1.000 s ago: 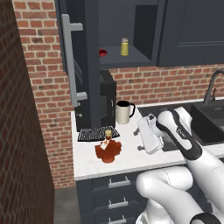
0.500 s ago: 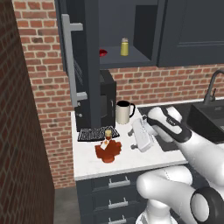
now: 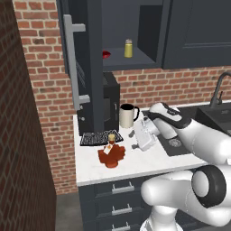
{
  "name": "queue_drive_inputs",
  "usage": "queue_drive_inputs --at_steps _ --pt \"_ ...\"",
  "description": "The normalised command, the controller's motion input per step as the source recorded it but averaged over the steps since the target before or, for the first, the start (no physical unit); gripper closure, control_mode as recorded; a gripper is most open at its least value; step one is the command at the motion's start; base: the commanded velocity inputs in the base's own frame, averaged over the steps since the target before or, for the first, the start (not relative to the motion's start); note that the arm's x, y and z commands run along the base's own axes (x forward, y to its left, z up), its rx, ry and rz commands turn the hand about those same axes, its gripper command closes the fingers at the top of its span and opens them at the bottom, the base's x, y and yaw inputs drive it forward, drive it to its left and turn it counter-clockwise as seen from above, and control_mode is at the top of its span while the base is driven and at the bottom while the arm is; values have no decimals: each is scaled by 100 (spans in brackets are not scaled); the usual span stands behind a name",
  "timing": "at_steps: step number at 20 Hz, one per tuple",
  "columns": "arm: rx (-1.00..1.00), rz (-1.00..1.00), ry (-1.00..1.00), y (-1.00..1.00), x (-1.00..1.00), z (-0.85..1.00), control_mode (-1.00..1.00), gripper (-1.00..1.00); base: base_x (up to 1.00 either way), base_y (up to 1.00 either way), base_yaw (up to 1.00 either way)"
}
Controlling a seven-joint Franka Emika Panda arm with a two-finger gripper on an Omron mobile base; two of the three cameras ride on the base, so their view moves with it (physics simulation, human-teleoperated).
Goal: Put the shaker and condiment bottle from the counter next to their counterparts in the cabinet.
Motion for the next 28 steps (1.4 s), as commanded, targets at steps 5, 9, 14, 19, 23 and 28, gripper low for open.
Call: queue_drive_inputs --at_steps 5,9,14,19,23,28 --pt "2 2 0 16 5 -1 -100 -100 0 0 0" --pt "0 6 0 13 0 -1 -100 -100 0 0 0" --pt "0 7 0 11 0 -3 -100 -100 0 0 0" --pt "0 3 0 8 0 -3 -100 -100 0 0 0" --pt "0 0 0 9 0 -6 -100 -100 0 0 0" --pt "0 0 0 12 0 -22 -100 -100 0 0 0"
